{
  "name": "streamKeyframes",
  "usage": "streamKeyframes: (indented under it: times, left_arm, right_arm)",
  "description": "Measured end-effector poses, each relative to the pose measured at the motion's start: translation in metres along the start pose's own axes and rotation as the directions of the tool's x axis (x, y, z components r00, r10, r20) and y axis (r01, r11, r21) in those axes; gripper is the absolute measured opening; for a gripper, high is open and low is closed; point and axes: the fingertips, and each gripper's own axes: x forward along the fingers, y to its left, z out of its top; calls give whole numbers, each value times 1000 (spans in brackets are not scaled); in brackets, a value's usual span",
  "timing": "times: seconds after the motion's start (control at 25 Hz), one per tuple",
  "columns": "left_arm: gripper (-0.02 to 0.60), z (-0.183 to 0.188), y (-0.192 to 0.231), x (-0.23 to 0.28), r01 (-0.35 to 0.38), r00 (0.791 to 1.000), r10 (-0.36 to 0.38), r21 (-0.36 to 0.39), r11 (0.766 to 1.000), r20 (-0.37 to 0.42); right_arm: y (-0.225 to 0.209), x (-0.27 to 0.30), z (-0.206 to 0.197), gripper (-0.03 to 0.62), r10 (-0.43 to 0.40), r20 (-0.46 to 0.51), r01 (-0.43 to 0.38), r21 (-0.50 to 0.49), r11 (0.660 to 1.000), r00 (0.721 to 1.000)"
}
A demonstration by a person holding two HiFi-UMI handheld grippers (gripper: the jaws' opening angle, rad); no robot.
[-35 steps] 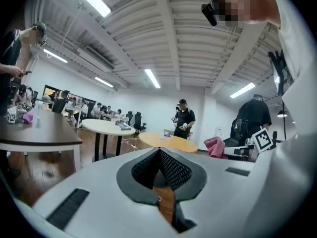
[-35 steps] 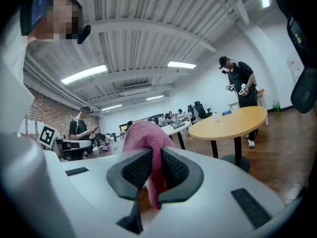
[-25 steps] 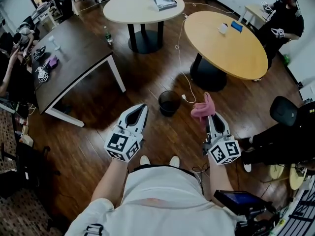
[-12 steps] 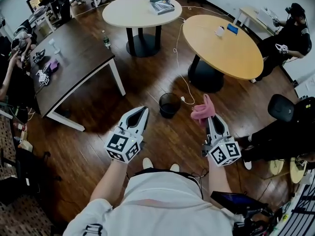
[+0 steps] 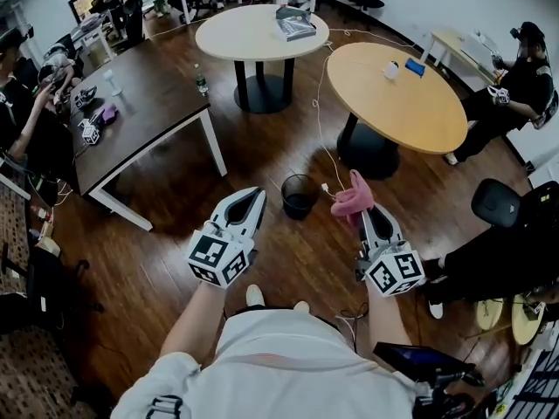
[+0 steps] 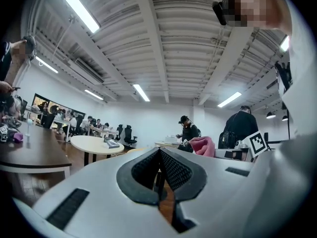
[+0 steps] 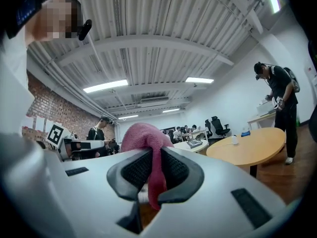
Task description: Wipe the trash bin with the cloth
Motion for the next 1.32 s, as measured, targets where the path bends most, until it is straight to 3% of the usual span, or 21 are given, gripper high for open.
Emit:
streamKeyframes:
  times: [0.32, 0.6, 0.88, 1.32]
  left_arm:
    - [11, -3, -40, -1, 4, 1000, -4, 1, 1000, 6]
    - [11, -22, -31, -1, 23, 999, -24, -22, 999, -27]
    - [11, -19, -11, -10, 51, 998, -51, -20, 999, -23]
    - [11, -28, -7, 0, 113, 993, -114, -29, 993, -40]
  right_arm:
    - [-17, -38, 11, 44, -28, -17, 27, -61, 998, 999]
    - [-18, -39, -2, 44, -68, -33, 66, -43, 997, 997]
    - [9, -21, -16, 44, -68, -52, 65, -54, 996, 996]
    - [10, -6, -19, 44, -93, -60, 89, -66, 994, 994]
